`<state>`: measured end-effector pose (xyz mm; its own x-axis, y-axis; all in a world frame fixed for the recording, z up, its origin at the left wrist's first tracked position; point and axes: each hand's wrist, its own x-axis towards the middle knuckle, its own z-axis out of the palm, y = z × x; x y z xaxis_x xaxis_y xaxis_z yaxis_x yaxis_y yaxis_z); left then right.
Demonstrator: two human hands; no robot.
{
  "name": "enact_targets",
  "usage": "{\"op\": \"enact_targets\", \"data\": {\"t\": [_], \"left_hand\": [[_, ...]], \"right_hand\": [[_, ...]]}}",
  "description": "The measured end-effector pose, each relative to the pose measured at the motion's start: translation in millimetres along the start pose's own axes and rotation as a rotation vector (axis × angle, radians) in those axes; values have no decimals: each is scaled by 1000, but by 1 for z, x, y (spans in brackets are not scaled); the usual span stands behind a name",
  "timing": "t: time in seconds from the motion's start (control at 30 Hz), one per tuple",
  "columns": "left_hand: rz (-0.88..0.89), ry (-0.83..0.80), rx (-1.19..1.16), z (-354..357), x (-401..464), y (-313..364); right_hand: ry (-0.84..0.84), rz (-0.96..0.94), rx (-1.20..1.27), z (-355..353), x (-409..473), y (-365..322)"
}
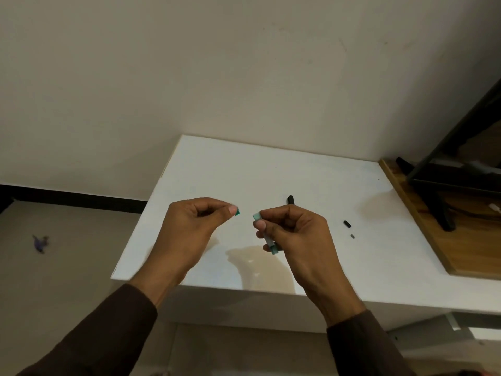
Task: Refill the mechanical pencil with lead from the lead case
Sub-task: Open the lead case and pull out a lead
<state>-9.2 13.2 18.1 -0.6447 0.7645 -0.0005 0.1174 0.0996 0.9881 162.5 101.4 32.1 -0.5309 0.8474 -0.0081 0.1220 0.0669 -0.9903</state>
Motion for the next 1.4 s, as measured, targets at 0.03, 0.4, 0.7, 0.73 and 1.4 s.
{"op": "enact_targets", "data": {"t": [0.03, 0.4, 0.7, 0.73, 1.4], "left_hand": [[16, 19, 105, -2, 1, -3], [-18, 58, 536, -9, 18, -14], [21, 122, 391, -1, 12, -10], [31, 95, 316, 4, 9, -7], [-253, -414, -385, 16, 0, 3]], "right_hand": [[11, 6, -10, 0, 1, 1], [111, 19, -55, -3, 7, 10], [111, -5, -63, -3, 4, 6], [114, -32, -94, -3, 3, 5], [50, -251, -612, -3, -1, -8]]}}
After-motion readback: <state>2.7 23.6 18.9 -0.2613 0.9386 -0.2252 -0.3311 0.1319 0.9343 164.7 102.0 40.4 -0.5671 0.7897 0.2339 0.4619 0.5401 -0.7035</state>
